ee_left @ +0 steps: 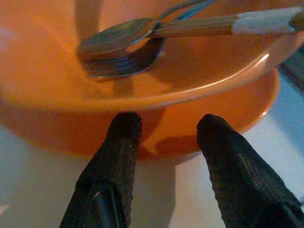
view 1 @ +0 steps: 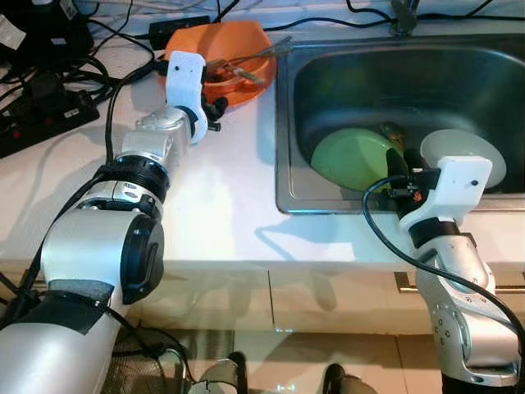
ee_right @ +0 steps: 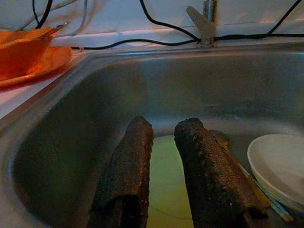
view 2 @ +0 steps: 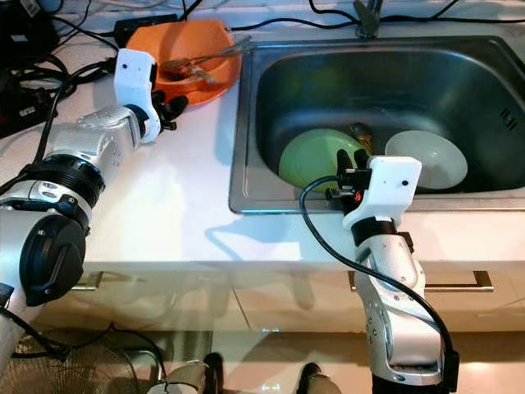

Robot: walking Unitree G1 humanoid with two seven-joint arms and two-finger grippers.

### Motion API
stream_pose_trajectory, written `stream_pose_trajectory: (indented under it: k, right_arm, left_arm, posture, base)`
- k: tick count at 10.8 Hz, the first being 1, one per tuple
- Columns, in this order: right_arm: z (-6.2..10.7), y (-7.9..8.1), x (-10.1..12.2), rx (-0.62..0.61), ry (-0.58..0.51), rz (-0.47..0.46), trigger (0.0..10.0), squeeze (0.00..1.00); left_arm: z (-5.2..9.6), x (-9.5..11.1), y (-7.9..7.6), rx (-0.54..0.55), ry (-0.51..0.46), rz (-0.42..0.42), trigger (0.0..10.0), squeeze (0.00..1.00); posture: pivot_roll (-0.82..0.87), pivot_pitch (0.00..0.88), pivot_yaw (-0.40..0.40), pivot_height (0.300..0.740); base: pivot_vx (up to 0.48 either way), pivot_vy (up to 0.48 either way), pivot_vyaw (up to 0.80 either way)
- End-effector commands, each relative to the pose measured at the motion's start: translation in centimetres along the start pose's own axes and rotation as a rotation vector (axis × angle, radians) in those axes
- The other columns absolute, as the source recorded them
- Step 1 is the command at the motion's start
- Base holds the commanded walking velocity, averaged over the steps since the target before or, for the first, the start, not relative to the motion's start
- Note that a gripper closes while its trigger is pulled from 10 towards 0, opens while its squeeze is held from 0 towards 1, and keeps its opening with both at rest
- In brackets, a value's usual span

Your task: Kitchen organization

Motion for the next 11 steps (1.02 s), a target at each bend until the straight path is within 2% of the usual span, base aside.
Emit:
stream_pose_trajectory:
  k: [1,5,8,10,11]
  right_arm:
    - [0.5,-0.5,-2.3,-0.03,0.098,-0.017,10.0,0.0]
    - [0.1,-0.2,-2.5,-0.027,0.098,-0.029,10.0,0.0]
    - [-0.7,0.1,-2.7,-0.017,0.088,-0.04,10.0,0.0]
    - [-1.6,0.5,-2.5,0.008,0.075,-0.042,10.0,0.0]
    - [-1.7,0.5,-2.5,0.012,0.073,-0.042,10.0,0.0]
  left_arm:
    - [0.1,-3.7,-0.8,-0.045,0.149,-0.017,10.0,0.0]
    - [0.5,-5.5,-1.1,-0.138,0.225,-0.039,10.0,0.0]
    - [1.1,-6.2,-0.8,-0.198,0.247,0.036,10.0,0.0]
    - [1.7,-4.2,0.5,-0.194,0.198,0.103,10.0,0.0]
    - [1.8,-3.9,0.6,-0.195,0.188,0.111,10.0,0.0]
  posture:
    - [0.08,0.263,0.117,0.74]
    - [0.12,0.25,0.128,0.74]
    - [0.16,0.225,0.123,0.74]
    - [0.19,0.21,0.104,0.74]
    - [0.19,0.209,0.098,0.74]
  base:
    - [0.0,0.0,0.0]
    - [0.0,0.0,0.0]
    - [0.0,0.0,0.0]
    - [0.0,0.0,0.0]
    - [0.0,0.0,0.0]
Point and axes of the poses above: a point about 5 cm out from each wrist's last joint towards the gripper, its own z axis pointing back from the gripper into the wrist, its own x axis along the axis of the wrist's last joint, y = z × x, the point moved 4 cm from there along -z, pointing out of the wrist towards the gripper, and after that the axes turned 6 degrees about -z, right-handed, at the moved point
